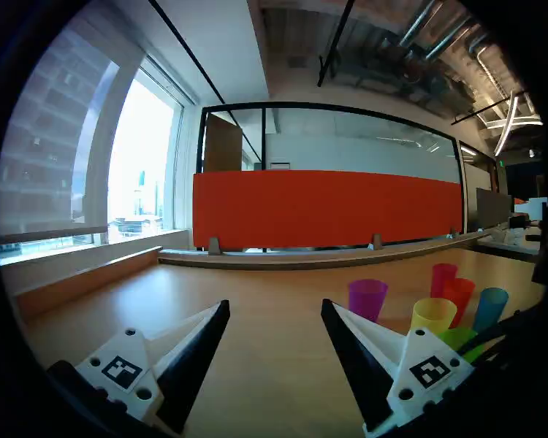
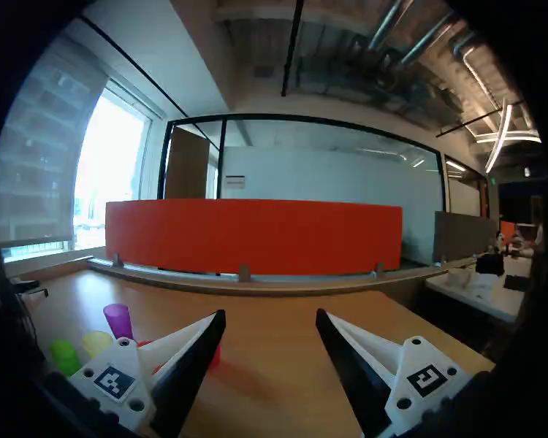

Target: Pour water

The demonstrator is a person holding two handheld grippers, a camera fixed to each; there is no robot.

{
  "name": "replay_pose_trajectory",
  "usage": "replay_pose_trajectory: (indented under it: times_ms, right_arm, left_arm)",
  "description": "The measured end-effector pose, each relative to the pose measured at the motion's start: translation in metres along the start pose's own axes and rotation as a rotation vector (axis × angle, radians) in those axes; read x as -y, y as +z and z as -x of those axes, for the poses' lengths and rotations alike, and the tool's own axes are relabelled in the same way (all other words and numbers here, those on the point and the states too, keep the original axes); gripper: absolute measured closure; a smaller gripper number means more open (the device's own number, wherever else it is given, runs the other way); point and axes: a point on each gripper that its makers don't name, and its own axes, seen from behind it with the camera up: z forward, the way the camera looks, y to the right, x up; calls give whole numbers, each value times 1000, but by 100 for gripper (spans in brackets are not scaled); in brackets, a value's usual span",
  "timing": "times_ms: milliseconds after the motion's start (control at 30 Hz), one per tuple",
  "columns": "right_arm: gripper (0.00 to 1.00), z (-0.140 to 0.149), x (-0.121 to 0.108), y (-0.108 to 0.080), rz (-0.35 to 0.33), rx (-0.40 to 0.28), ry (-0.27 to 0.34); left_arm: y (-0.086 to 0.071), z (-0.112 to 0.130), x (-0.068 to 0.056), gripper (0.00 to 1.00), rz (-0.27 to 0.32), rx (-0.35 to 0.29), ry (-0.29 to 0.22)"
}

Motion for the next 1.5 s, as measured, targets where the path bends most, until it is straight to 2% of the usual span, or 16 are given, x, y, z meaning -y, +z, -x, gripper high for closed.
replay_pose_trajectory:
  times_ms: [400,900,1200,1367,1500]
  right_arm:
    - [4,1,-11,-1,11,-41,-42]
    - [5,22,-1,18,-22,-74,7]
    - [1,38,4,21,-24,-96,0]
    - [1,49,2,23,-20,-92,-7]
    - [1,65,-2,25,-12,-60,20]
  left_arm:
    - [0,-1,0,7,0,1,1]
    - [-1,-1,0,7,0,1,1]
    - [-1,-1,0,7,0,2,1]
    - [-1,-1,0,7,0,1,1]
    - [-1,-1,0,7,0,2,1]
